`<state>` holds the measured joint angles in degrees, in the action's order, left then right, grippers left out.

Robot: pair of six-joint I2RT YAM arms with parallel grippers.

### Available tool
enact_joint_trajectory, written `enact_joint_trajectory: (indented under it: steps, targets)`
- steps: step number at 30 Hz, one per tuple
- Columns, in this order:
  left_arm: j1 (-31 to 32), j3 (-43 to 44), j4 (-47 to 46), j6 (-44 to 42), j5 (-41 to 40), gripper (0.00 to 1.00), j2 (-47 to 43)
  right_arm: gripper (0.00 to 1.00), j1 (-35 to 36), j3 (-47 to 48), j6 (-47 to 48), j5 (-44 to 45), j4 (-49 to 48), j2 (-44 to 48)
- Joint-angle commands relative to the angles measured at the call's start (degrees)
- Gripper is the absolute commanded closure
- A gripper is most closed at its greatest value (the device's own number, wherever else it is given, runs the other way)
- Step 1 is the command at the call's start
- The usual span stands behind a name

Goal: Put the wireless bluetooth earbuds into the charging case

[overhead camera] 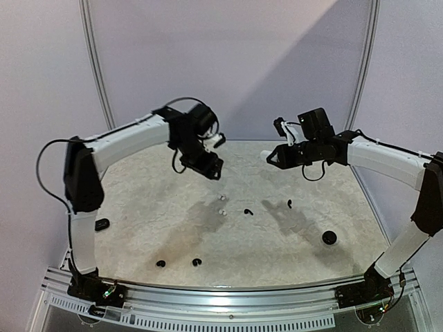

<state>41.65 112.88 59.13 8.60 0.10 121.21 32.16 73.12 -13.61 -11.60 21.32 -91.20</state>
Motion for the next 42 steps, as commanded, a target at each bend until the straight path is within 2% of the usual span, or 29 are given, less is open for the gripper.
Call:
enact_joint_trajectory:
  steps: [1,5,8,10,12,16,20,21,25,29,31,33,36,38,41,42]
  targets:
    - [-5.2,-6.5,1.3,-10.1,1.3,0.19,-14.5,1.0,-0.1,2.2,4.2,-7.0,-8.4,2.3]
    - [-8.0,-14.9,-0.3,-12.4,-7.0,0.2,-28.2,1.0,1.4,3.5,5.8,-7.8,-11.1,2.2]
    - [-8.2,-20.0,-2.7,-13.4,-15.6,0.2,-33.9,1.0,3.2,4.4,6.6,-8.9,-12.3,1.6]
    - [-9.1,-23.2,-4.4,-13.7,-17.6,0.2,-36.4,1.0,4.6,4.9,6.2,-9.4,-13.0,1.2]
    - [-11.8,-24.5,-4.2,-11.9,-15.7,0.2,-37.6,1.0,6.3,5.6,6.1,-9.7,-13.3,0.8]
    - [-21.6,-28.6,-3.6,-8.1,-10.7,0.21,-42.8,1.0,9.3,6.0,5.9,-9.9,-15.4,0.1]
    - [-35.6,-39.5,-2.4,-2.2,-5.6,0.26,-52.3,1.0,10.8,6.7,4.9,-10.4,-18.9,-1.1]
    - [-37.1,-42.4,-2.4,-2.7,-5.4,0.27,-55.3,1.0,11.0,7.2,4.5,-11.4,-19.8,-1.6]
    - [-37.4,-53.1,-3.6,-5.8,-2.8,0.27,-69.7,1.0,11.5,8.6,3.9,-15.2,-23.8,-4.1]
    - [-37.3,-59.1,-5.5,-11.8,6.0,0.29,-80.2,1.0,13.3,8.8,6.7,-20.5,-28.0,-6.6]
    - [-37.0,-63.0,-10.3,-14.1,14.0,0.31,-86.1,1.0,14.2,8.3,10.8,-24.0,-30.8,-7.5]
    - [-35.9,-66.9,-20.1,-15.7,23.3,0.31,-91.0,1.0,15.0,7.9,15.5,-27.8,-33.7,-8.7]
    - [-34.2,-77.0,-41.0,-12.8,34.0,0.31,-95.3,1.0,16.0,6.9,20.1,-31.9,-38.7,-10.7]
    - [-31.4,-79.4,-48.5,-11.9,39.8,0.3,-91.9,1.0,16.6,5.8,21.3,-32.8,-42.0,-11.4]
    - [-25.6,-81.0,-57.1,-12.1,43.4,0.23,-82.8,1.0,17.5,5.5,21.4,-33.0,-43.9,-12.4]
    - [-24.0,-82.2,-63.6,-12.0,45.0,0.2,-80.6,1.0,17.7,5.9,21.4,-33.2,-43.3,-13.1]
